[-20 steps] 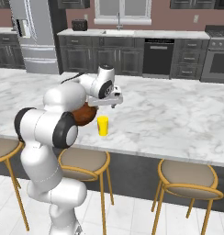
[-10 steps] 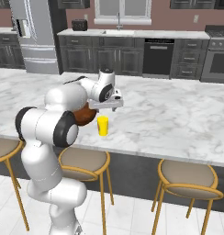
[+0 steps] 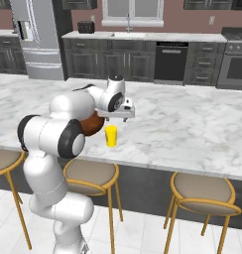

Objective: Place the cup inside the bowl on the dining table and move the bowl to any counter.

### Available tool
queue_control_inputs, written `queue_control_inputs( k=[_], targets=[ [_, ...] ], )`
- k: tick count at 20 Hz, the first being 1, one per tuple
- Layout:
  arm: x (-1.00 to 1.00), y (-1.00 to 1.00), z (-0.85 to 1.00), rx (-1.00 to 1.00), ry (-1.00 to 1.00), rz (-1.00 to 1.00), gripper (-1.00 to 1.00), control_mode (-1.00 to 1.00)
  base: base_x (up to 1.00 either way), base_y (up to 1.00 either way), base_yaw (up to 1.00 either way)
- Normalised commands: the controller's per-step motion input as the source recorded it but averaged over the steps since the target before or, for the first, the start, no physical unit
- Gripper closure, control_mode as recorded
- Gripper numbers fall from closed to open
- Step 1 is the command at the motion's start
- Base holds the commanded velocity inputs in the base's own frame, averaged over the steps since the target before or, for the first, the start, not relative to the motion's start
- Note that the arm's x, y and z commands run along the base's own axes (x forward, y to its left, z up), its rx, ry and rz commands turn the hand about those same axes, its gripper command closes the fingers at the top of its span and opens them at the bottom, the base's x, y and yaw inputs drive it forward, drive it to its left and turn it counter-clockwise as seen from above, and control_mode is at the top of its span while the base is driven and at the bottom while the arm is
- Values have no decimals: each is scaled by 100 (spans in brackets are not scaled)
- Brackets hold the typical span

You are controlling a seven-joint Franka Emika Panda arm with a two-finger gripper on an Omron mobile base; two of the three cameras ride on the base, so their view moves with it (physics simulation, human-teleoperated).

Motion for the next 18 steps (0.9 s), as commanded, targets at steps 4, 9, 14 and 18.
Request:
queue_control_inputs(
  k=[4, 9, 14, 18],
  targets=[
    [4, -8, 0, 10, 0, -23, -100, -100, 0, 0, 0],
    [4, -1, -4, 5, 0, -17, -100, -100, 0, 0, 0],
    [5, 2, -7, 0, 0, -11, -100, -100, 0, 0, 0],
    [25, 12, -13, 0, 1, -7, -100, -100, 0, 0, 0]
  ],
)
